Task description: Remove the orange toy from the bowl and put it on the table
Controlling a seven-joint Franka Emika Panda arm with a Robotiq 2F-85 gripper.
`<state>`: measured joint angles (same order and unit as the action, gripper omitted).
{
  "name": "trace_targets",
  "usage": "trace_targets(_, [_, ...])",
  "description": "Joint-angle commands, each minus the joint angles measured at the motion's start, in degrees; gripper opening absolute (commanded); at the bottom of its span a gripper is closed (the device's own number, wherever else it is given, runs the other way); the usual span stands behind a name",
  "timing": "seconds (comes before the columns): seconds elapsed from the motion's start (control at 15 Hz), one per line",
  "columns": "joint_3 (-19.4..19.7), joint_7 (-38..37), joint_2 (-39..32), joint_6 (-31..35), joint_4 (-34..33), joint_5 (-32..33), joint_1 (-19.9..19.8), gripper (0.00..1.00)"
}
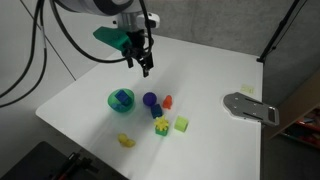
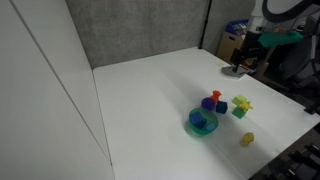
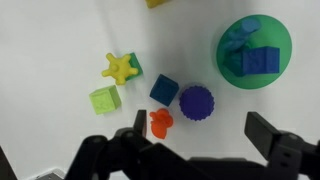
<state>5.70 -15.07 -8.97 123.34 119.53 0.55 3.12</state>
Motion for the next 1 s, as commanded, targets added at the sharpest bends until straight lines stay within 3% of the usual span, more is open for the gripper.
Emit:
trace_targets(0.0, [-1.9,4.4,5.3,-6.6,0.8,-0.6,-1.6,1.0])
trace_targets(0.93, [-4.4,7.7,27.1,-18.5,7.6,-0.2,-1.8,1.0])
